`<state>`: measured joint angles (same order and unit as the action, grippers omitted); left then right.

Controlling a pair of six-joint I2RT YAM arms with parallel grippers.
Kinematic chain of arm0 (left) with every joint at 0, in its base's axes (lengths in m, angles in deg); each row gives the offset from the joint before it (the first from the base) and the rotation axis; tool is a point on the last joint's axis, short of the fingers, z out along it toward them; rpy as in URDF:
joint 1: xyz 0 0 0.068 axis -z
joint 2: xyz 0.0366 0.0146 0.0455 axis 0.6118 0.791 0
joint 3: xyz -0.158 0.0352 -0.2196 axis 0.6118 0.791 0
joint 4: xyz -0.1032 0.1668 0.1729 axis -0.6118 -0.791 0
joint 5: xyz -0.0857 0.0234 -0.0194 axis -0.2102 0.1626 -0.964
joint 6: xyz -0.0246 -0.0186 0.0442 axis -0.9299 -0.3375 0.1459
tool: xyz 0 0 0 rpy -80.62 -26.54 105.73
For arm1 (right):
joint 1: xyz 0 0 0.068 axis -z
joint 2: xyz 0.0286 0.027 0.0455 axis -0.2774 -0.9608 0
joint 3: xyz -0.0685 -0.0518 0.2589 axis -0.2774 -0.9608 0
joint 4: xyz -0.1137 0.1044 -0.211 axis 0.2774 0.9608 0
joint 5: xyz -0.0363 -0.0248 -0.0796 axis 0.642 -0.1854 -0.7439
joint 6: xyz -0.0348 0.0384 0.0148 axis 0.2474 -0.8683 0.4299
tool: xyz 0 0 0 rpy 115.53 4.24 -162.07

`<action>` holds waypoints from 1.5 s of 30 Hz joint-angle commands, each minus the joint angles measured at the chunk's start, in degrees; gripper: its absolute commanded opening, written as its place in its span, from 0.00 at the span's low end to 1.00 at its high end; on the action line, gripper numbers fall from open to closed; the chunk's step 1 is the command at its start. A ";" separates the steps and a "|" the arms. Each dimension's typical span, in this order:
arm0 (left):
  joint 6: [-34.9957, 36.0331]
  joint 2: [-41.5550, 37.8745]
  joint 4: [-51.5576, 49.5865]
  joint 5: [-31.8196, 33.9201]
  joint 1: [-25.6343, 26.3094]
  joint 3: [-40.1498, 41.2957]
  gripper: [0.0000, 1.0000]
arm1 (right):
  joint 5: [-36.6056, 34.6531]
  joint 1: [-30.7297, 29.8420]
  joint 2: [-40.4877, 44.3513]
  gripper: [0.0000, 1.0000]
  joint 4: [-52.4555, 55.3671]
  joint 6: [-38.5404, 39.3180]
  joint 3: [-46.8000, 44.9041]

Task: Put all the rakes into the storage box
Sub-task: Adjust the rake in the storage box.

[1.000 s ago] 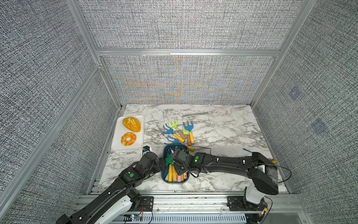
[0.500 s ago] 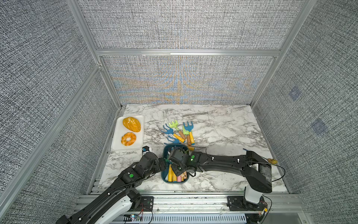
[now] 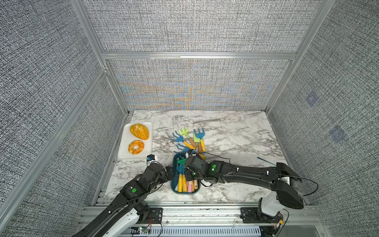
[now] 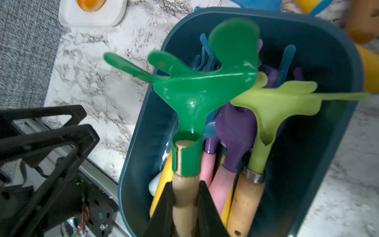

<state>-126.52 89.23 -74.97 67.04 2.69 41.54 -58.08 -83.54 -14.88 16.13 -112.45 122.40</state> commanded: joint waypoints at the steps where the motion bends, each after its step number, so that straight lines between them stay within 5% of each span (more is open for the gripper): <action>1: 0.80 -0.50 -1.11 1.17 -0.06 -0.14 0.99 | 1.36 0.03 -0.08 0.00 -6.64 -8.14 -1.19; 12: 1.10 -0.60 -0.48 0.66 -0.06 0.69 0.99 | 0.04 -0.83 -3.18 0.00 -5.28 -12.84 -2.03; 20: 0.91 2.32 1.96 -0.48 -0.07 1.15 0.99 | 0.47 -1.20 -1.91 0.46 -7.27 -12.26 -4.21; 34: 0.78 7.41 5.10 -3.68 -0.06 0.71 0.99 | 0.31 -0.77 2.46 0.44 -7.62 -5.92 -4.66; 45: 0.68 6.95 4.44 -2.68 -0.06 1.24 0.99 | 4.91 -2.50 -7.73 0.42 1.42 2.76 1.35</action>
<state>-126.11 96.29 -71.29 64.04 2.69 42.70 -54.43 -85.66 -20.86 14.56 -112.61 122.33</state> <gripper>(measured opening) 0.991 0.425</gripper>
